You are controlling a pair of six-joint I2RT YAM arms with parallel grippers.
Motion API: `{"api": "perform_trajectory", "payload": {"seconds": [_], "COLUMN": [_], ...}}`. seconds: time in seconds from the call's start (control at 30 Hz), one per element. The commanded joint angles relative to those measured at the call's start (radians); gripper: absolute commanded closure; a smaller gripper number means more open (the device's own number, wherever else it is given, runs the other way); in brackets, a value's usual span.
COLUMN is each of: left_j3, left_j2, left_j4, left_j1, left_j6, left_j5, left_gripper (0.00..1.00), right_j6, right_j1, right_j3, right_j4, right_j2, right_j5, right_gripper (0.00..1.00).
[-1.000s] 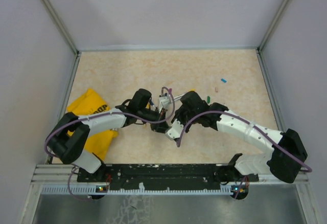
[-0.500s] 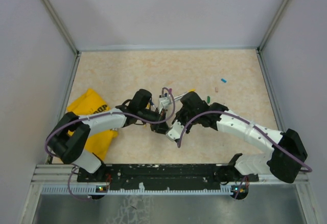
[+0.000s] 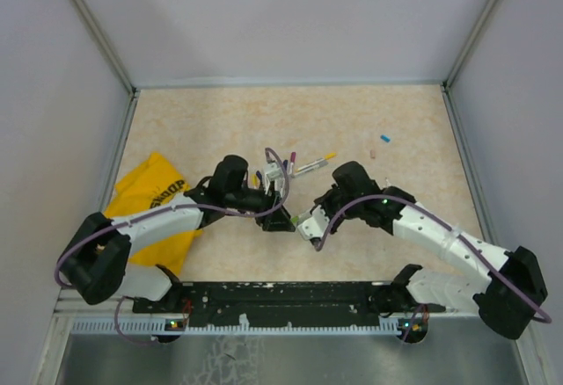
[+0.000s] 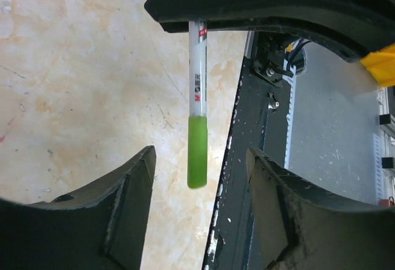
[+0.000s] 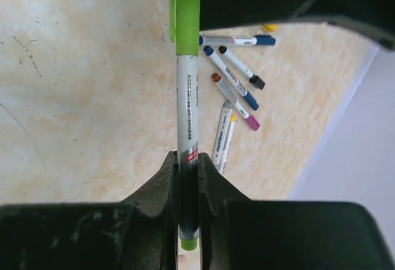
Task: Open the pen caps
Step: Adjust the pen.
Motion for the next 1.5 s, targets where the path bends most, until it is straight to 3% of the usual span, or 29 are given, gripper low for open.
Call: {"api": "perform_trajectory", "payload": {"seconds": [0.0,0.17,0.33,0.47,0.73,0.93,1.07,1.47], "left_j3": [-0.043,-0.126,-0.277,-0.357,-0.460,-0.526,-0.543,-0.525], "left_j2": [-0.076,-0.217,-0.370,-0.457,-0.512,-0.427,-0.365,-0.283], "left_j4": [0.080,0.204,0.480,0.617,0.835,1.065,1.178,1.172], "left_j1": [0.002,0.010,0.014,0.014,0.014,0.014,0.014,-0.007], "left_j6": [-0.035,-0.077,-0.176,-0.213,-0.247,-0.358,-0.393,-0.479], "left_j5": [-0.054,-0.125,-0.260,-0.364,-0.518,-0.536,-0.523,-0.591], "left_gripper": [0.32,0.27,0.13,0.01,0.01,0.01,0.01,0.06], "right_j6": [0.100,0.202,0.337,0.533,0.837,1.034,1.081,1.141], "right_j1": [-0.067,-0.158,-0.289,-0.327,-0.357,-0.415,-0.430,-0.446], "right_j3": [-0.048,-0.095,-0.074,-0.043,0.068,0.073,0.044,0.020], "right_j4": [0.057,0.049,0.020,0.040,0.039,0.089,0.122,0.159], "right_j2": [-0.075,-0.159,-0.238,-0.254,-0.188,-0.110,-0.093,-0.071], "right_j5": [-0.102,-0.171,-0.303,-0.310,-0.289,-0.439,-0.441,-0.410], "right_gripper": [1.00,1.00,1.00,1.00,1.00,1.00,1.00,1.00]}}
